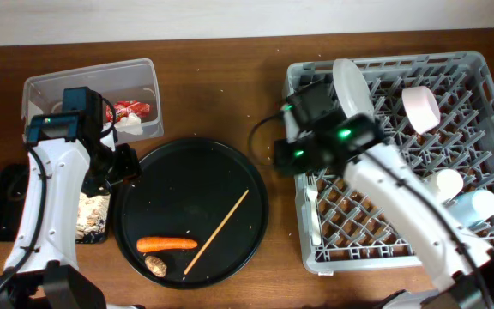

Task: Sort waste into correct bins and load items into the dishwasher rack
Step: 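Carry the white fork to the rack's left edge and release, then grasp the wooden chopstick on the platter with the right gripper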

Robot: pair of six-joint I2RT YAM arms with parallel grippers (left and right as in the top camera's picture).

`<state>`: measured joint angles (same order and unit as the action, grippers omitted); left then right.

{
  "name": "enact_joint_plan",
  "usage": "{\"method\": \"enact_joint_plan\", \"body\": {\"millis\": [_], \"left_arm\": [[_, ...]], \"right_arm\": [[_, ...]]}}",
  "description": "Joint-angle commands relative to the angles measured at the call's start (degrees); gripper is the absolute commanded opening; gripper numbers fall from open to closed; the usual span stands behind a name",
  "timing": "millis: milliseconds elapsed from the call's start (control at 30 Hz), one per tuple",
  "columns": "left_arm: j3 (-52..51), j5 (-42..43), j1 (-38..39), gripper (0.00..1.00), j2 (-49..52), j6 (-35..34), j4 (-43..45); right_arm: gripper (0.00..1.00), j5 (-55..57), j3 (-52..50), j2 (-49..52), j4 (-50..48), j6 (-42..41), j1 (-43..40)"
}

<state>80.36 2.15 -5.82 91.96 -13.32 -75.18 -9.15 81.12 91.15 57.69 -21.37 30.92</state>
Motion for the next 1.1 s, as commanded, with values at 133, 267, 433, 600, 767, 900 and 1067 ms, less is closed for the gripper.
{"method": "enact_joint_plan", "body": {"millis": [133,267,433,600,767,900,1067], "left_arm": [[-0.5,0.44,0.04,0.64,-0.7,-0.15,-0.09],[-0.5,0.46,0.17,0.64,-0.7,-0.15,-0.37],[-0.5,0.44,0.2,0.64,-0.7,-0.15,-0.35],[-0.5,0.42,0.2,0.64,-0.7,-0.15,-0.37],[-0.5,0.44,0.2,0.64,-0.7,-0.15,-0.35],[-0.5,0.44,0.2,0.64,-0.7,-0.15,-0.35],[-0.5,0.44,0.22,0.64,-0.7,-0.15,-0.35]], "right_arm": [[0.77,-7.54,0.46,8.59,-9.16,-11.89,19.58],[0.72,2.14,0.44,12.46,-5.77,-36.68,21.97],[0.85,2.16,0.44,18.6,-6.29,-45.77,21.97],[0.75,2.34,0.44,23.63,-7.21,-49.66,21.97],[0.7,2.6,0.44,28.26,-8.48,-49.66,21.97],[0.5,4.52,0.42,28.61,-8.44,-49.64,21.94],[0.26,4.72,0.42,28.61,-8.22,-49.64,21.94]]}}
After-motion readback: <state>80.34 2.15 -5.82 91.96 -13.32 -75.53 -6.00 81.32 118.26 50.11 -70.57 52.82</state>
